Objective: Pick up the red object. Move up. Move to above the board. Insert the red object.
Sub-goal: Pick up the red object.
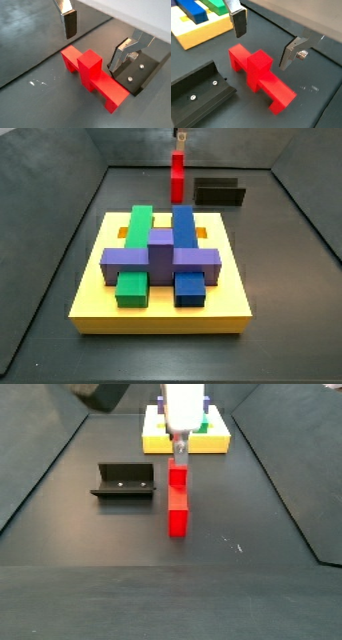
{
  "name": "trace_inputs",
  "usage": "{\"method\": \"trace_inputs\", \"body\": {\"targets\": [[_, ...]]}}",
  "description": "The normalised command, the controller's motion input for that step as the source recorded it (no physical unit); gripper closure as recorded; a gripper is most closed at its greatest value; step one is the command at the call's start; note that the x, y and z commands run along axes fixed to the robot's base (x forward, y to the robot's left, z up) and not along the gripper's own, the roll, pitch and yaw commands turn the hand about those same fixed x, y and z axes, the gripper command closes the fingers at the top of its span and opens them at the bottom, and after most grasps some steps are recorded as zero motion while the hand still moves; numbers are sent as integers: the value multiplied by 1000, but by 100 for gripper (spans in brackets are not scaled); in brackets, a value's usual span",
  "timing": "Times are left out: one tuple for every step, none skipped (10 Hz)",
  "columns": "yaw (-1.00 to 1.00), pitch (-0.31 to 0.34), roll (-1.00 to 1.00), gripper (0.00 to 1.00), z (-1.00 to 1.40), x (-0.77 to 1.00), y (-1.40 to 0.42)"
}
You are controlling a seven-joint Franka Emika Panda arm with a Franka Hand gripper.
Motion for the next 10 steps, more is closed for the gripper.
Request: {"method": "trace_inputs", "body": {"targets": [[-343, 104, -90, 0, -431, 140, 0], [-289, 103, -96, 0, -417, 157, 0], [-283, 89, -80, 0, -389, 80, 54], [-331, 31, -69, 0, -314, 0, 49], [-417, 0, -93, 0, -223, -209, 140], [-389, 0, -90, 0, -146, -160, 120], [-211, 0, -109, 0, -83, -46, 54], [-66, 0, -114, 0, -106, 0, 0], [0, 16, -83, 0, -131, 54, 0], [89, 0, -81, 0, -129, 0, -11]]}}
